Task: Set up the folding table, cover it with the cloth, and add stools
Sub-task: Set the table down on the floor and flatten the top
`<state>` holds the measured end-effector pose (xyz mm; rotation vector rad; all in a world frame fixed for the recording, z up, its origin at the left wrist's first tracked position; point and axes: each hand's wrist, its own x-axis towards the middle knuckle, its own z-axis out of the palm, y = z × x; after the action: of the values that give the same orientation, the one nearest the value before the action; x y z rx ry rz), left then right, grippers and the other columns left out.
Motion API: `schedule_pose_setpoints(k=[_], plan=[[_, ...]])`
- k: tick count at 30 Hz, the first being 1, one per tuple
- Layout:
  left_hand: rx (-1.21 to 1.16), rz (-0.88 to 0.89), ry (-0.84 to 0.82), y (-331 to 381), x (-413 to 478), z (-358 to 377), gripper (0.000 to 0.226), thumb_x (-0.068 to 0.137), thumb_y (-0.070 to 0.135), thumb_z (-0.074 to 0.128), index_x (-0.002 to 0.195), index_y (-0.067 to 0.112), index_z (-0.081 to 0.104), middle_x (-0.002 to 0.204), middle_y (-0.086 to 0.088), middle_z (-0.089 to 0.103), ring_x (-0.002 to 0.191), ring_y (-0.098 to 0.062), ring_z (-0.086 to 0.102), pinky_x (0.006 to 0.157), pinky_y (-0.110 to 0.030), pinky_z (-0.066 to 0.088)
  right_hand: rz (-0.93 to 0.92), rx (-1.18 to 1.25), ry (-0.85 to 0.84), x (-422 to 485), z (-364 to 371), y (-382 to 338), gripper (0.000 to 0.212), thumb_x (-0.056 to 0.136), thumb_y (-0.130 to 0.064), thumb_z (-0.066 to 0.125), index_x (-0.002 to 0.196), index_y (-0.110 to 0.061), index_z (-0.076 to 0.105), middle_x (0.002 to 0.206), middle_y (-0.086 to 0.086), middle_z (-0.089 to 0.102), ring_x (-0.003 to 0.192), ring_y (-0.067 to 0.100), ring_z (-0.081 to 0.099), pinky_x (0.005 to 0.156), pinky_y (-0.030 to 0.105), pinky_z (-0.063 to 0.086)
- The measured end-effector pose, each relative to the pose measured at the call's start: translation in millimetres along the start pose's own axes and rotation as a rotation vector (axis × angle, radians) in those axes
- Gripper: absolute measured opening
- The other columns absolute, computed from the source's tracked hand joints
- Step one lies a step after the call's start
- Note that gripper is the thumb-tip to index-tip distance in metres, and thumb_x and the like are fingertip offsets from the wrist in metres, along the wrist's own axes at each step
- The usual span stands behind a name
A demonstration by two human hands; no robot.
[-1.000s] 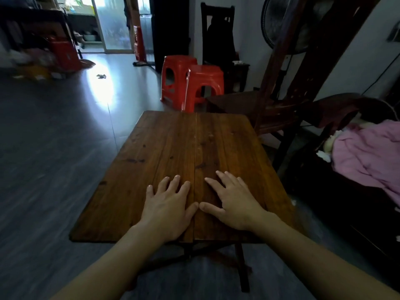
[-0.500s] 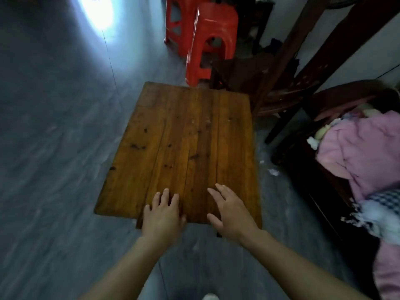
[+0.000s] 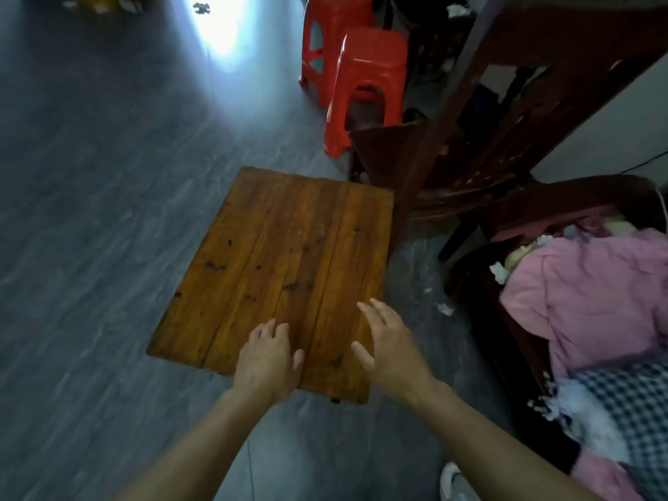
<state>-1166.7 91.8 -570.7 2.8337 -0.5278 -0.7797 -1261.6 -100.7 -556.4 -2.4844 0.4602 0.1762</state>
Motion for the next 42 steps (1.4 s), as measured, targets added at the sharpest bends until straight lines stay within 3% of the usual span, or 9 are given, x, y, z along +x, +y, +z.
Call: schedule_pose_setpoints(k=[7,12,22,28,33,38,42], plan=[[-0.137,-0.154,-0.01,124,-8,17,0.06,0.097,0.048,0.045,0.148,0.017,0.032,0.155,-0.005,0.032,0.143,-0.024,0.026,0.114,-0.042,0.033,-0.167,-0.108,-0.139,6,-87,97,0.068,0.099,-0.039,0.052,0.157,-0.024,0.019,0.164,0.0,0.014,0.151,0.015,0.009,0.122,0.028,0.011],[-0.19,-0.227,0.059,165,6,21,0.063,0.095,0.052,0.046,0.146,0.018,0.032,0.155,-0.004,0.033,0.143,-0.022,0.027,0.115,-0.039,0.031,-0.225,-0.155,-0.177,41,-120,123,0.068,0.099,-0.036,0.052,0.157,-0.024,0.018,0.164,-0.003,0.015,0.151,0.012,0.009,0.123,0.027,0.012],[-0.314,-0.367,0.165,145,107,57,0.077,0.089,0.058,0.052,0.15,0.019,0.025,0.159,-0.003,0.025,0.146,-0.023,0.019,0.118,-0.043,0.026,-0.382,-0.281,-0.251,175,-63,111,0.075,0.095,-0.022,0.063,0.156,-0.028,0.02,0.163,-0.004,0.017,0.151,0.012,0.012,0.119,0.027,0.017],[-0.282,-0.468,0.207,146,140,105,0.089,0.083,0.066,0.054,0.152,0.022,0.018,0.163,-0.006,0.005,0.149,-0.026,0.001,0.118,-0.045,0.015,-0.493,-0.469,-0.345,219,-26,131,0.085,0.091,-0.02,0.066,0.157,-0.029,0.013,0.165,-0.003,0.007,0.152,0.015,-0.001,0.12,0.033,0.009],[-0.192,-0.477,0.321,151,152,126,0.1,0.073,0.071,0.058,0.15,0.017,0.024,0.161,-0.012,0.011,0.148,-0.03,0.003,0.118,-0.051,0.016,-0.642,-0.599,-0.484,255,-11,147,0.102,0.085,-0.026,0.072,0.157,-0.03,0.001,0.166,-0.001,-0.007,0.151,0.017,-0.014,0.118,0.035,-0.007],[-0.236,-0.579,0.308,175,166,135,0.124,0.068,0.077,0.06,0.153,0.013,-0.002,0.162,-0.01,-0.013,0.148,-0.029,-0.018,0.12,-0.052,-0.003,-0.824,-0.684,-0.514,286,-7,170,0.112,0.084,-0.023,0.072,0.155,-0.032,-0.015,0.163,-0.001,-0.022,0.148,0.017,-0.026,0.122,0.039,-0.008],[-0.193,-0.634,0.264,193,175,145,0.134,0.072,0.05,0.075,0.147,0.011,-0.03,0.156,-0.012,-0.033,0.14,-0.029,-0.038,0.116,-0.054,-0.018,-0.922,-0.703,-0.428,302,-3,177,0.11,0.087,-0.018,0.071,0.156,-0.028,-0.014,0.165,0.005,-0.015,0.15,0.022,-0.018,0.122,0.04,-0.006]])
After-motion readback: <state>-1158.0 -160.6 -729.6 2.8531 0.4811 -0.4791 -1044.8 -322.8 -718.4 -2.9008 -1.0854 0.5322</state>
